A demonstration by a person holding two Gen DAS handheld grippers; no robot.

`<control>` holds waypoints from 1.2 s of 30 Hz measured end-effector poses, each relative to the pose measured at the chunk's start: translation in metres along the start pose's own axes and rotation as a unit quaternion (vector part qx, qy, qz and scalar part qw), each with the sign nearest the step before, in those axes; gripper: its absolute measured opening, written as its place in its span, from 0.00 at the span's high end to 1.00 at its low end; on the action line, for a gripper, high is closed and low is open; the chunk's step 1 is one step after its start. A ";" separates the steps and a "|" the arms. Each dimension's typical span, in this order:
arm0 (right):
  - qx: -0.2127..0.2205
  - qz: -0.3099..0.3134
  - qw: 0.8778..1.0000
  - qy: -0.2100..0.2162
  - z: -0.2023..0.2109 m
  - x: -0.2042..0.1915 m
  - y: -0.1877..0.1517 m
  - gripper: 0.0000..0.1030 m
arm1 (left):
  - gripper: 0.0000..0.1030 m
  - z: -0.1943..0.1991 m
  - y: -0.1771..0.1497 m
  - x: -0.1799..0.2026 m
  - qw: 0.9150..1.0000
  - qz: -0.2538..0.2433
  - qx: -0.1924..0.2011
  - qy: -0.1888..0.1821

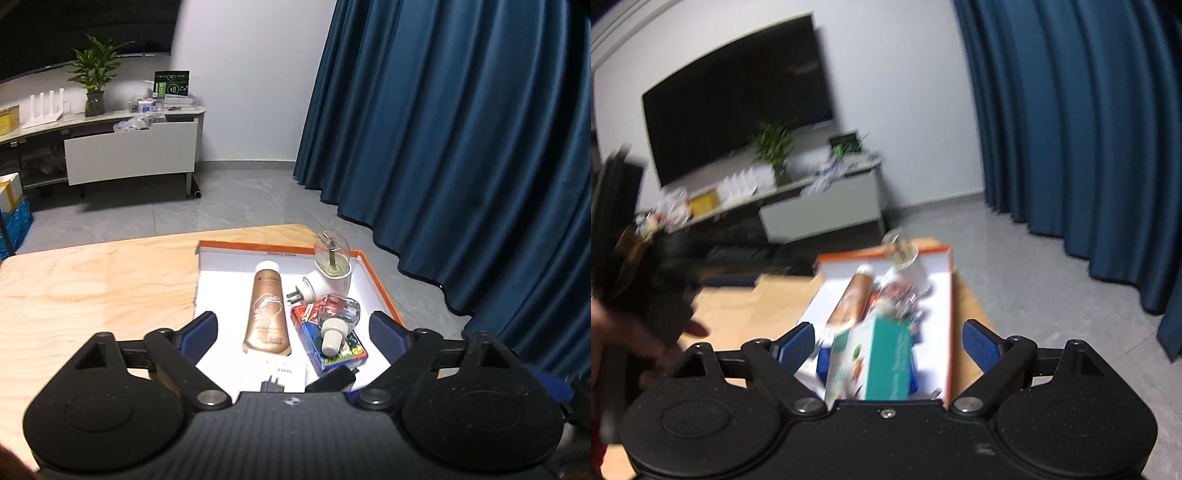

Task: Organize rigid objects
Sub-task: 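Withdraw both grippers up from the tray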

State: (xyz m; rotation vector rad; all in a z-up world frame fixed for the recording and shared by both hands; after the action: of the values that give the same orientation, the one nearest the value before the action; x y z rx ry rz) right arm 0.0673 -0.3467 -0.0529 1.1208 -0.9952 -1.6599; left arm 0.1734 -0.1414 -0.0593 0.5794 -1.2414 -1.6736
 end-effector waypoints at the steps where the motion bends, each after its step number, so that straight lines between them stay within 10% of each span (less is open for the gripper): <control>1: 0.006 -0.008 1.000 0.000 0.005 0.002 0.005 0.01 | 0.05 0.006 0.000 0.000 1.000 -0.002 0.000 0.006; 36: -0.072 0.021 0.997 -0.024 0.061 -0.019 -0.017 0.01 | 0.00 0.098 -0.066 -0.011 0.993 -0.034 -0.042 0.109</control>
State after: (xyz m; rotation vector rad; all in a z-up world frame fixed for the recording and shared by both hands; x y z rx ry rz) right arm 0.0094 -0.3150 -0.0471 0.9627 -0.9078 -1.7040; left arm 0.0735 -0.0826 -0.0847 0.7399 -0.9987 -1.6612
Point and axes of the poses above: each gripper's, at about its wrist camera, not at the fingertips, and z roughly against the way its jaws point, x to its right, y to its top, the point moved 10 cm from there along -z, roughly the way its jaws point, and after that the axes turned 12 degrees about x, right-handed, at the moved point
